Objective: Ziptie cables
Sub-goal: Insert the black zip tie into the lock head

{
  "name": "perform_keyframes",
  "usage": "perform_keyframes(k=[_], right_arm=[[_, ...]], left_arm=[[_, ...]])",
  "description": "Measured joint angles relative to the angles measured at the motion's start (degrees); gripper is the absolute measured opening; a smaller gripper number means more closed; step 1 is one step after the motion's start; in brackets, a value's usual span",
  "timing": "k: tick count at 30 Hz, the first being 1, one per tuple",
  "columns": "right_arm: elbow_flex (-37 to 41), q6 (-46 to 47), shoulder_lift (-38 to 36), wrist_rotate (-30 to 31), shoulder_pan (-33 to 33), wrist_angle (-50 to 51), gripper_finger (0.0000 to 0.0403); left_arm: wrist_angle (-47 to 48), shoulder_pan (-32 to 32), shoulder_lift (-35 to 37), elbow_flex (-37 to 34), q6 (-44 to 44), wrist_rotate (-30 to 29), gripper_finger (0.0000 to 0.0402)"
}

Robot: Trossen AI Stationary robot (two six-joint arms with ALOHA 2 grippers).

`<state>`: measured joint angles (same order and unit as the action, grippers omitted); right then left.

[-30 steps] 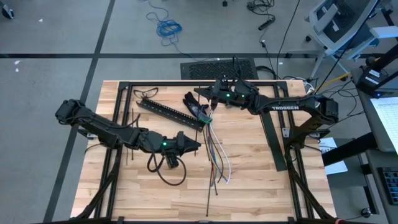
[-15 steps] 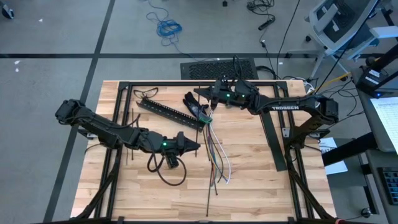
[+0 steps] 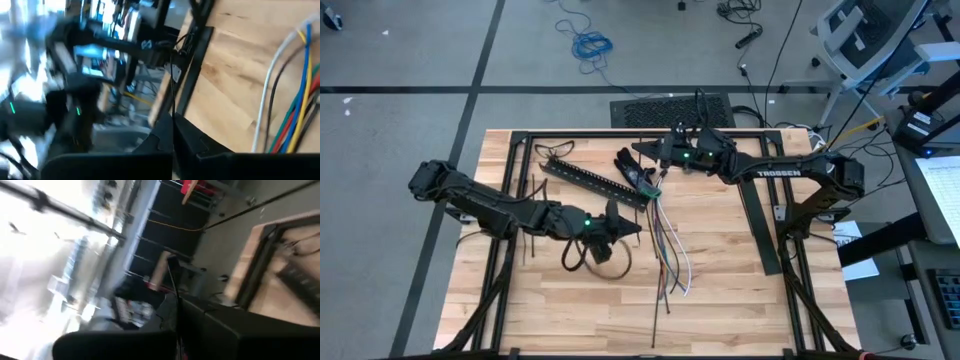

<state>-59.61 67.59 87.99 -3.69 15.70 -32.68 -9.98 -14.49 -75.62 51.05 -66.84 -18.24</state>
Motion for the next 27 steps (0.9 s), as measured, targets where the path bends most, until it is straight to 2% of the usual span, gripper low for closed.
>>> perform_keyframes(k=[6, 10, 12, 15, 17, 23, 27], right_arm=[[0.0, -14.99, 0.06, -4.68, -0.03, 0.57, 0.0], [0.0, -22.39, -0.02, -8.57, -0.29, -0.86, 0.0], [0.0, -25.14, -0.14, -9.38, -0.5, -1.0, 0.0], [0.0, -29.5, -0.71, -10.39, -0.81, -1.69, 0.0], [0.0, -34.31, -1.47, -10.41, -0.89, -1.65, 0.0], [0.0, -49.56, -4.65, -11.39, -1.2, 0.75, 0.0], [0.0, -56.33, -6.85, -11.53, -1.2, 7.37, 0.0]], left_arm=[[-4.24, 3.79, 0.0, -0.04, 24.17, 0.11, 0.0002], [-8.49, 6.21, 0.0, -0.04, 43.9, 1.21, 0.0001], [-8.96, 7.31, 0.0, -0.04, 52.44, 3.93, 0.0001], [-9.01, 8.61, 0.0, -0.04, 61.9, 11.13, 0.0001], [-8.99, 9.07, 0.0, -0.04, 69.07, 12.68, 0.0001], [-9.04, 10.68, 1.98, -0.04, 81.51, 12.68, 0.0], [-10.87, 12.25, 4.32, -0.04, 88.4, 12.64, 0.0]])
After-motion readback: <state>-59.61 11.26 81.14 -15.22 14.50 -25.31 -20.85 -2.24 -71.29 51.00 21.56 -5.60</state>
